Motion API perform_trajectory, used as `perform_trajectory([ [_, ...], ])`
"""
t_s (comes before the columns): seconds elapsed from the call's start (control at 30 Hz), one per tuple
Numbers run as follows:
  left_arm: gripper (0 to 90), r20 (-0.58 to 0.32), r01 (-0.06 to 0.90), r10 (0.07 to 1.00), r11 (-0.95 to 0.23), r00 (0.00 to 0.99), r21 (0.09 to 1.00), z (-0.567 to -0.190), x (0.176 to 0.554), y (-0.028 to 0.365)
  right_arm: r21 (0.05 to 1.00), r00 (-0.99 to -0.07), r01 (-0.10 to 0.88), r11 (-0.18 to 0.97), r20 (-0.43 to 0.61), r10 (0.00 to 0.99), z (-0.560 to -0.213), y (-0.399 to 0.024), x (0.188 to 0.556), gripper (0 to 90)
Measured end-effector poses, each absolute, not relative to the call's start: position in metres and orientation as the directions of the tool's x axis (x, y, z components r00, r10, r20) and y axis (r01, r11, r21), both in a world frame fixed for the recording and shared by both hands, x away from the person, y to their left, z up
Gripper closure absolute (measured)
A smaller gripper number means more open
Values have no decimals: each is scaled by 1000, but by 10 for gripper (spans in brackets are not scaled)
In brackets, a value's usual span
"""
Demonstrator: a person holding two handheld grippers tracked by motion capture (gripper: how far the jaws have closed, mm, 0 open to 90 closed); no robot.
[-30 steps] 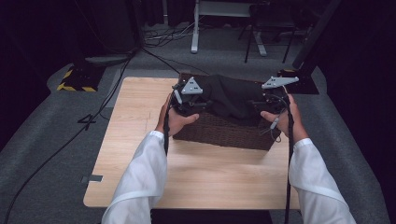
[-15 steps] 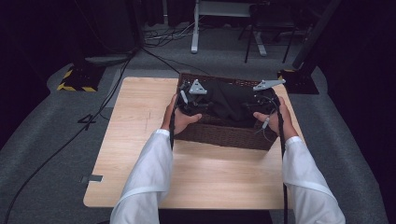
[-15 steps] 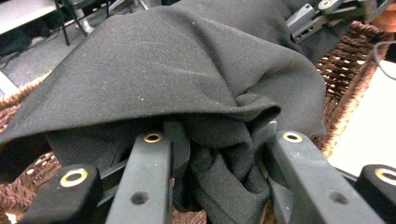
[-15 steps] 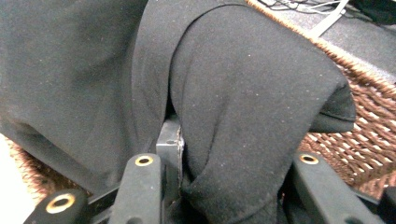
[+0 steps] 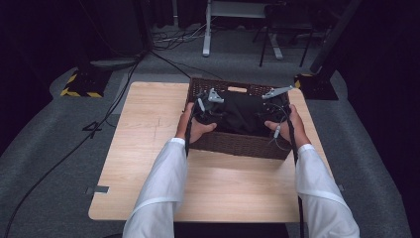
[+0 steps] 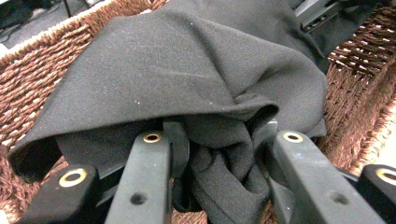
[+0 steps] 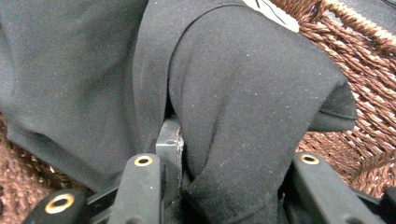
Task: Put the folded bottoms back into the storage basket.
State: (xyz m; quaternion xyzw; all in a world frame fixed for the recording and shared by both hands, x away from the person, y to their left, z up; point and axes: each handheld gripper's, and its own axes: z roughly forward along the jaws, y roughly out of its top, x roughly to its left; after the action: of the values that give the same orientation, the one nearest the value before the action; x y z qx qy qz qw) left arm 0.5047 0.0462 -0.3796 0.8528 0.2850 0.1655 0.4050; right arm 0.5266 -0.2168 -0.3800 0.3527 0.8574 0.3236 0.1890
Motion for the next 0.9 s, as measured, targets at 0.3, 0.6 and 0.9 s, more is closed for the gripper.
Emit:
perform_trajectory([
  [0.3, 669, 88, 399, 638, -577, 765, 712, -381, 511, 39, 636, -683, 505, 584, -120, 721, -387, -208, 534, 598],
  [0.6, 577, 94, 449, 666, -594, 740, 668, -384, 511, 38, 570, -661, 548, 612, -153, 735, -395, -207, 537, 525],
  [0.9, 375, 79, 479, 717, -539, 692, 692, -380, 510, 58, 570, -594, 596, 565, -160, 788, -392, -220, 538, 288],
])
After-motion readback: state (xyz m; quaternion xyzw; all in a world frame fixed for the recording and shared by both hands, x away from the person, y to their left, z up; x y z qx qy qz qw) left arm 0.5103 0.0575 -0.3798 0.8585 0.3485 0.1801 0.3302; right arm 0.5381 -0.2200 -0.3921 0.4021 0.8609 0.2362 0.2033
